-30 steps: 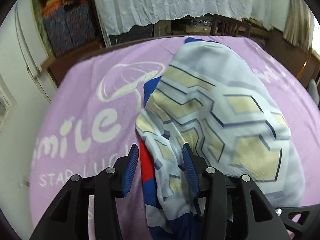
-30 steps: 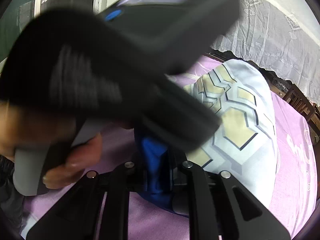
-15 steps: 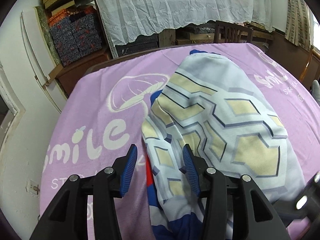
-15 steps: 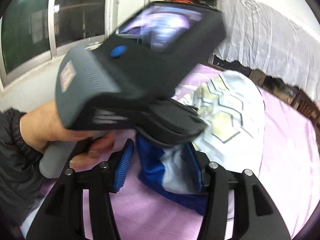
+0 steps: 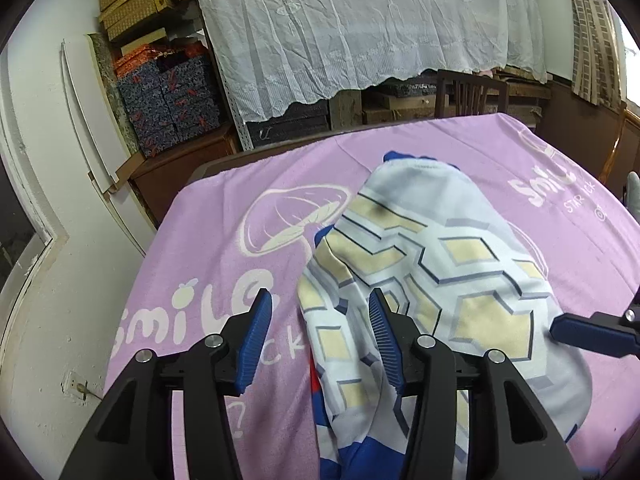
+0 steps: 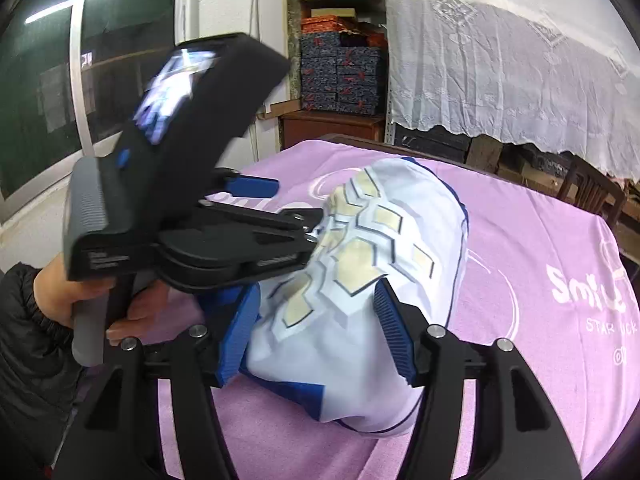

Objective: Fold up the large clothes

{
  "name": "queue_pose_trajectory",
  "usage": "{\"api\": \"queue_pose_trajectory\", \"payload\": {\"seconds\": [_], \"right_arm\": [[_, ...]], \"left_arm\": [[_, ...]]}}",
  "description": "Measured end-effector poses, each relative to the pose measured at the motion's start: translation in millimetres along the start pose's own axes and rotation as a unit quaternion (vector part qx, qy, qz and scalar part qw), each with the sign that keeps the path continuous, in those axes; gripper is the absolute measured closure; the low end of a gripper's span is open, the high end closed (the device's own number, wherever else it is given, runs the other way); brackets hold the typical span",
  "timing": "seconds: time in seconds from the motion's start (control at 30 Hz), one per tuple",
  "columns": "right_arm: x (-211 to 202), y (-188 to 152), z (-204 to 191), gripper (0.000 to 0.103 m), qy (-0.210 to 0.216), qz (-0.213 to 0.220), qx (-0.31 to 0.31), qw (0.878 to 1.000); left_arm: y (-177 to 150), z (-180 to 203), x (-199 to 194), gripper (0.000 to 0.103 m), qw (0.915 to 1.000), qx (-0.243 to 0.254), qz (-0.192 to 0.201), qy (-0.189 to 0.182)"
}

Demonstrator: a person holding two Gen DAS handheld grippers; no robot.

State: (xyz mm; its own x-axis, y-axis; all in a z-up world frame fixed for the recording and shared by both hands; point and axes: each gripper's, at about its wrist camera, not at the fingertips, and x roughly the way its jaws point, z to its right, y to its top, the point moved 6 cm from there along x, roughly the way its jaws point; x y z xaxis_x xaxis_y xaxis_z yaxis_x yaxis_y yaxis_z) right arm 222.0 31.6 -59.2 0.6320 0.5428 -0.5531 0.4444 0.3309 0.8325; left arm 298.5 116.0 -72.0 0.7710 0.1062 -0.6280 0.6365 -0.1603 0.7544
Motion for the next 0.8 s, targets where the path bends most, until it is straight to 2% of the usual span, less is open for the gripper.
{"api": "queue_pose_trajectory", "payload": {"seconds": [0.2,0.33,0.43,0.53,0.6,0.63,0.7,0.73,0.8], "right_arm": [[-2,1,17,0.047,-0.015,0.012,0.043,0.999],[2,6,35,0.06,-0.019,0.009,0.089,0.996],[7,16,43,0.07,-0.005,-0.001,0.115,0.993],[15,24,49,0.074,-0.004,-0.01,0.125,0.992],[27,22,56,0.075,-0.006,-0.025,0.137,0.99],[34,17,61,0.08,-0.007,-0.034,0.145,0.989],[44,6,65,0.08,-0.004,-0.053,0.151,0.987],[52,-2,68,0.08,-0.01,-0.07,0.145,0.987],[57,-9,69,0.08,-0.014,-0.072,0.14,0.988]], "left_arm": [[2,3,-6,0.048,0.9998,0.011,0.011,0.011],[4,-1,-8,0.046,0.9997,0.001,0.019,0.013],[5,-13,-8,0.043,0.9991,-0.036,0.016,-0.016],[-5,-18,12,0.043,0.9962,-0.06,-0.031,-0.055],[-14,-16,30,0.044,0.9945,-0.06,-0.066,-0.055],[-20,-13,39,0.044,0.9933,-0.057,-0.085,-0.055],[-30,-8,57,0.043,0.9904,-0.058,-0.111,-0.057],[-30,-7,59,0.043,0.9905,-0.067,-0.106,-0.056],[-30,-5,58,0.043,0.9917,-0.06,-0.104,-0.048]]}}
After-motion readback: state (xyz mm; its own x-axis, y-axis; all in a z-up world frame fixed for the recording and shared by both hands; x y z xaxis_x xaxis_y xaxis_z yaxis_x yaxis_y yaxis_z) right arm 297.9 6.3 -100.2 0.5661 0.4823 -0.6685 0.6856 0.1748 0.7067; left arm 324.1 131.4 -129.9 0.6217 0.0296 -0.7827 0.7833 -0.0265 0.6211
